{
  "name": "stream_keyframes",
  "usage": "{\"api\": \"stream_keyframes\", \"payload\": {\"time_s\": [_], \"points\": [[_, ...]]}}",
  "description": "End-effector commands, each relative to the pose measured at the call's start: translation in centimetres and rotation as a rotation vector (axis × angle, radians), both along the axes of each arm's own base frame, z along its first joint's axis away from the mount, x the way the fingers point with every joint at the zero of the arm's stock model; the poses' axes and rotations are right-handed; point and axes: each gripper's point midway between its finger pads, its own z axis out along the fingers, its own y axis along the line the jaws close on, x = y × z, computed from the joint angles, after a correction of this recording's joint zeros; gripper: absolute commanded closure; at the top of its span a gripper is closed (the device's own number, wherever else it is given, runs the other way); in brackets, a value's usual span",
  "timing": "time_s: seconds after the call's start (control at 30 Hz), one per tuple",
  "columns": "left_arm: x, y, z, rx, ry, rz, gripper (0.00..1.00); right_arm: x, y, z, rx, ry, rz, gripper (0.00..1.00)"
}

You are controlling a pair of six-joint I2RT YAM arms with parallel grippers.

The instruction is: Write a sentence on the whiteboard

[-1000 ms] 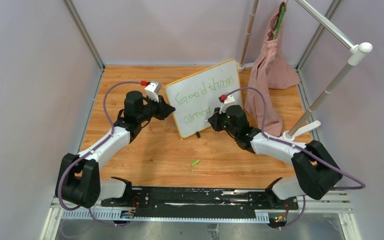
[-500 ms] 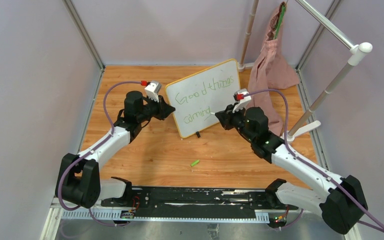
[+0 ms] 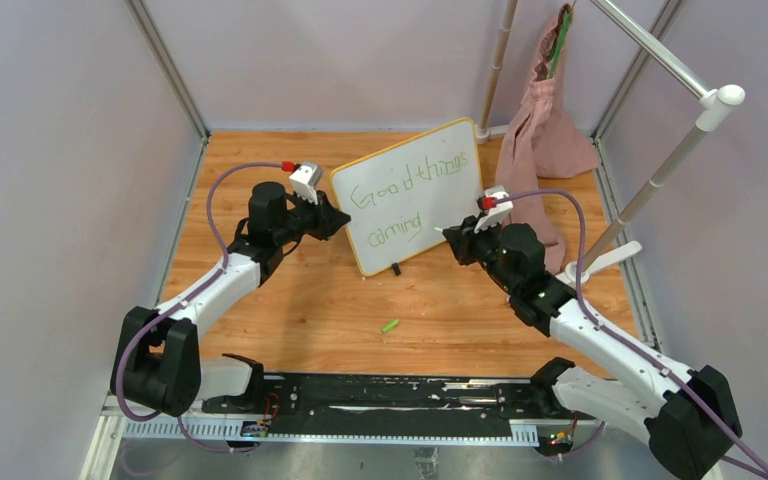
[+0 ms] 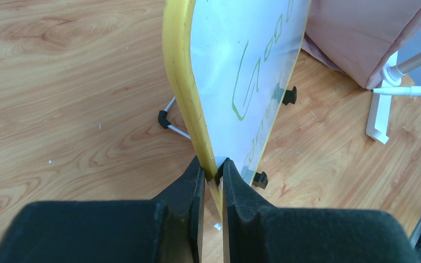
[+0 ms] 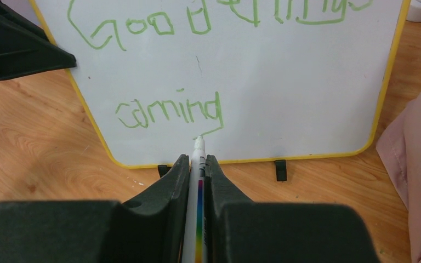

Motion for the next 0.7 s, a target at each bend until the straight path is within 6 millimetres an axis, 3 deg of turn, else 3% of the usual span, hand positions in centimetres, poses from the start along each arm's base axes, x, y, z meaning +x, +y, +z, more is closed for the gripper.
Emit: {"api": "stream_keyframes", "payload": {"time_s": [0.0,0.23,0.43,0.67], "points": [[0.6,1.3,-0.7,0.089,-0.038,0.046,1.00,1.7,-0.6,-0.4,0.017,-0.017,-0.058,1.00],[0.5,1.4,-0.6,0.089,-0.040,0.050,1.00,3.3,0.3,-1.0,0.052,-0.039,-0.073,1.00],[0.6,1.4,-0.6,0.088,-0.040,0.052,1.00,4.7,-1.0,-1.5,0.133,-0.071,-0.166,1.00],[0.6,1.4,-0.5,0.089,-0.042,0.055,1.00,5.1,-0.5,-3.0,0.112,-0.048,-0.128,1.00]]}}
